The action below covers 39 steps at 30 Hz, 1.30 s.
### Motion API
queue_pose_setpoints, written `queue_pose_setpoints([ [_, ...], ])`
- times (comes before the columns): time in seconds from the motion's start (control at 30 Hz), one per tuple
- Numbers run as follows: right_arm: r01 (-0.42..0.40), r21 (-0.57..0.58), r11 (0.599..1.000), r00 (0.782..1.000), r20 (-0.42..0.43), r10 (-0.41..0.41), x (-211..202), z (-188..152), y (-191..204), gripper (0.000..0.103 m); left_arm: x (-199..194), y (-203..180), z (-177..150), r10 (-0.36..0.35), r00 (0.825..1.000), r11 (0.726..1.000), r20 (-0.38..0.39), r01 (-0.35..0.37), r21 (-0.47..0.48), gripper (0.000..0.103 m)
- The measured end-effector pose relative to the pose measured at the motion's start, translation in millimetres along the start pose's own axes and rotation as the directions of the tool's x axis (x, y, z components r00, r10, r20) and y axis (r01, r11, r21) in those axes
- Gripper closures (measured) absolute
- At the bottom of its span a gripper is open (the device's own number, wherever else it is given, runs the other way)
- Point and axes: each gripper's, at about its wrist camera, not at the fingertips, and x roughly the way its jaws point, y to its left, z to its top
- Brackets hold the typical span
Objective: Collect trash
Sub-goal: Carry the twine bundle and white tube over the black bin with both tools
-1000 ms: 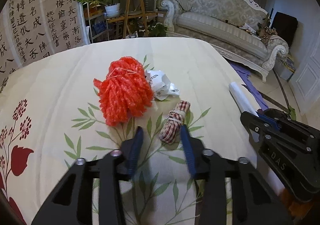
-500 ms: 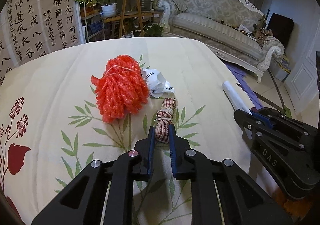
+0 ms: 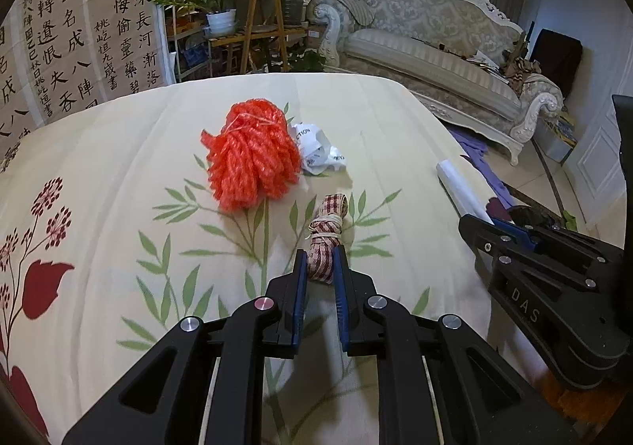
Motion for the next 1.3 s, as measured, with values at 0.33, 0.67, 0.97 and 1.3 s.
queue_pose_setpoints([
  [0.33, -0.023, -0.009, 1.0, 1.0, 0.009, 0.023, -21, -27, 10, 0.094, -18, 4, -16, -0.004, 1.0, 1.0, 0.008, 0.004, -0.015, 0.089],
  [0.67, -0.028, 0.004, 1.0, 0.999, 0.043, 0.028, -53, -51, 2, 0.094, -47, -14, -28, -0.027, 0.998, 0.999, 0.058, 0.026, 0.02, 0.089],
  [0.97, 0.005, 0.052, 0.999, 0.996, 0.083, -0.009, -82, -65, -30, 0.094, -58, -40, -33, -0.078, 0.993, 0.996, 0.084, 0.074, 0.048, 0.089],
  [1.3, 0.101, 0.18, 0.979, 0.989, 0.088, -0.118, -94, -81, -96, 0.094, -51, -97, -32, -0.161, 0.984, 0.98, 0.082, 0.15, 0.129, 0.089],
])
